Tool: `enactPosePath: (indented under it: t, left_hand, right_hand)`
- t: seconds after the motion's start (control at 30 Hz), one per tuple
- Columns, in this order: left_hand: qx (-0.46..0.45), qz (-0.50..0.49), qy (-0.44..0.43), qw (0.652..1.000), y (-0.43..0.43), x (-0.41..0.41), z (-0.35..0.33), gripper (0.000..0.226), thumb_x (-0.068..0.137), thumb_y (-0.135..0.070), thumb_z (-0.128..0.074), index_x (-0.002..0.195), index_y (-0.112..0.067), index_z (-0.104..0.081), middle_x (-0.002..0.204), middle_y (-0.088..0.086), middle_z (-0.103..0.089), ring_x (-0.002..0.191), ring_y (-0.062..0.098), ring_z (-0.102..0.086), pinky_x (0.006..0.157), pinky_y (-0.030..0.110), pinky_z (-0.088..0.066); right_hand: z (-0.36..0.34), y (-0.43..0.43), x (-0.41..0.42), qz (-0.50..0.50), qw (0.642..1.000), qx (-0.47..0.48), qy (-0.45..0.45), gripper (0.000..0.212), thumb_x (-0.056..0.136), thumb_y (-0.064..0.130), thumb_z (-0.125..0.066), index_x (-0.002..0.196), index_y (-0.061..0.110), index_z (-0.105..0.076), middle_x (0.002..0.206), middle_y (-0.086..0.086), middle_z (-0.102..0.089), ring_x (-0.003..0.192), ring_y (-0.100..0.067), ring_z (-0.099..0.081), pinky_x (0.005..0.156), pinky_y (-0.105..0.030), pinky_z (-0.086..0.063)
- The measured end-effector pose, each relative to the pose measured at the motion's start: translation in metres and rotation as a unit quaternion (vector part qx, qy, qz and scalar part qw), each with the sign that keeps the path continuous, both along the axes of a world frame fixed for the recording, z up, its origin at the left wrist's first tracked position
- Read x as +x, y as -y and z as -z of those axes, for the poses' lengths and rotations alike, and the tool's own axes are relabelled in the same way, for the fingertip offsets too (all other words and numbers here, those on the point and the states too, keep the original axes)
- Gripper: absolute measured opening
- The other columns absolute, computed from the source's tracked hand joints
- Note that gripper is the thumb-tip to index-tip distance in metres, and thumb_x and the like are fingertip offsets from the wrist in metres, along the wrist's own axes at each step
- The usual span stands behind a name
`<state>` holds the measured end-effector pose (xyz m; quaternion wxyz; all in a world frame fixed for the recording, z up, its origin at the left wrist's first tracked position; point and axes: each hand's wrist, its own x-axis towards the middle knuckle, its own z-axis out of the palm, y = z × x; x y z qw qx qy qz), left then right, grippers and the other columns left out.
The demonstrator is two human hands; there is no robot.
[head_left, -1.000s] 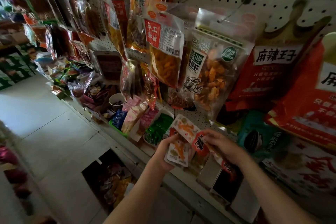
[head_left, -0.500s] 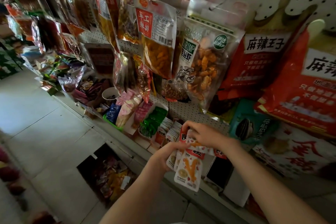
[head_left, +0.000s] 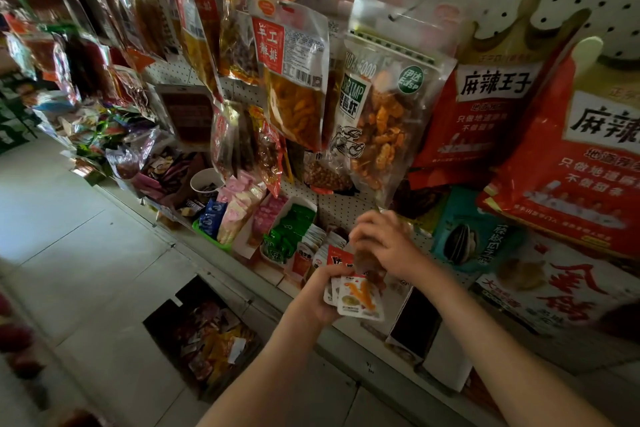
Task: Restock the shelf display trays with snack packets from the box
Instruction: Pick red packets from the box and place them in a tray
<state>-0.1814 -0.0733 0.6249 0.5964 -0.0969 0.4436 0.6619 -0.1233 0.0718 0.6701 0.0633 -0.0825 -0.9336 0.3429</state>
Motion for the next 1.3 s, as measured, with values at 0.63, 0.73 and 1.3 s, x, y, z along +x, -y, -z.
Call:
enactPosePath:
  t: [0.63,0.73,1.3]
  left_hand:
    - [0.065,-0.148,0.045,0.986,-0.014,0.012,-0.006,0.039,0.102,-0.029,-0.034,0.086,-0.005,-0.060,0.066,0.015,-0.068,0.060,0.025,-0.069,0.049,0.029,-0.056]
    - [0.088,-0.191,0.065,0.975,-0.018,0.014,-0.005,0.042,0.103,-0.038,-0.034,0.089,-0.008,-0.059,0.066,0.012,-0.067,0.058,0.025,-0.069,0.047,0.030,-0.056]
    - [0.069,-0.144,-0.009,0.987,-0.024,0.004,-0.021,0.025,0.088,-0.026,-0.057,0.072,-0.006,-0.061,0.069,0.014,-0.063,0.066,0.028,-0.063,0.074,0.039,-0.049]
  right_hand:
    - [0.026,0.044,0.022,-0.005,0.973,-0.229,0.014,0.029,0.092,0.012,-0.057,0.112,0.032,-0.060,0.128,0.017,-0.055,0.121,0.002,-0.048,0.103,-0.026,-0.042]
    - [0.027,0.051,0.025,0.021,0.957,-0.288,0.004,0.039,0.094,0.003,-0.050,0.125,0.027,-0.055,0.125,0.016,-0.061,0.122,0.008,-0.049,0.101,-0.016,-0.040]
    - [0.022,0.046,0.043,0.030,0.995,-0.081,-0.040,0.059,0.073,0.056,-0.070,0.123,0.055,-0.040,0.124,0.031,-0.038,0.120,-0.004,-0.032,0.097,-0.017,-0.026]
